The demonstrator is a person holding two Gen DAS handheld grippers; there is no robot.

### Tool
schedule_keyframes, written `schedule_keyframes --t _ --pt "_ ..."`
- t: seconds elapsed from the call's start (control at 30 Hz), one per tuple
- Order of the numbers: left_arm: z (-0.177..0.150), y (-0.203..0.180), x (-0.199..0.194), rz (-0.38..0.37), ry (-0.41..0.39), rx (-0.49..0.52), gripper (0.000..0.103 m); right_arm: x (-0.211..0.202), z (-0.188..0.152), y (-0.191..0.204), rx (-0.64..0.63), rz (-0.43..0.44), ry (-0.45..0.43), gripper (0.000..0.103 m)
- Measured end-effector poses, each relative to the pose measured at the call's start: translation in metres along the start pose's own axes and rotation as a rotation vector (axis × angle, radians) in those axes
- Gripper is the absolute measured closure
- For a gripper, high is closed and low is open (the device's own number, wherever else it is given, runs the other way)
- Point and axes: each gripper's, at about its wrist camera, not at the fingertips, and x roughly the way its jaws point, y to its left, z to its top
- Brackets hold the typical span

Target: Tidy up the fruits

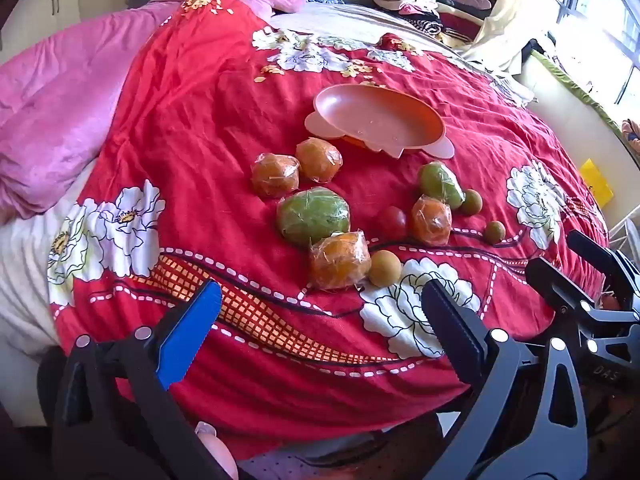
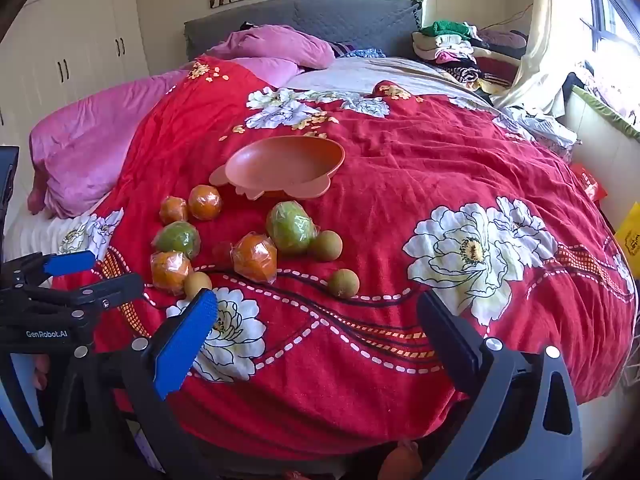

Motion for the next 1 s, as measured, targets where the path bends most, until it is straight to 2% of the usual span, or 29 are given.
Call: schedule_keyframes --t 0.43,1.0 --pt "0.0004 0.0039 -0.0013 -0.028 -0.001 -0.014 0.009 -0.0053 -0.0005 0.0003 -0.009 0.002 -0.022 0.004" --pt "0.0005 0.0035 -0.0039 -0.027 -0.004 -0.016 0.009 -0.0048 0.0000 0.0027 -0.020 -0.001 -0.017 0.004"
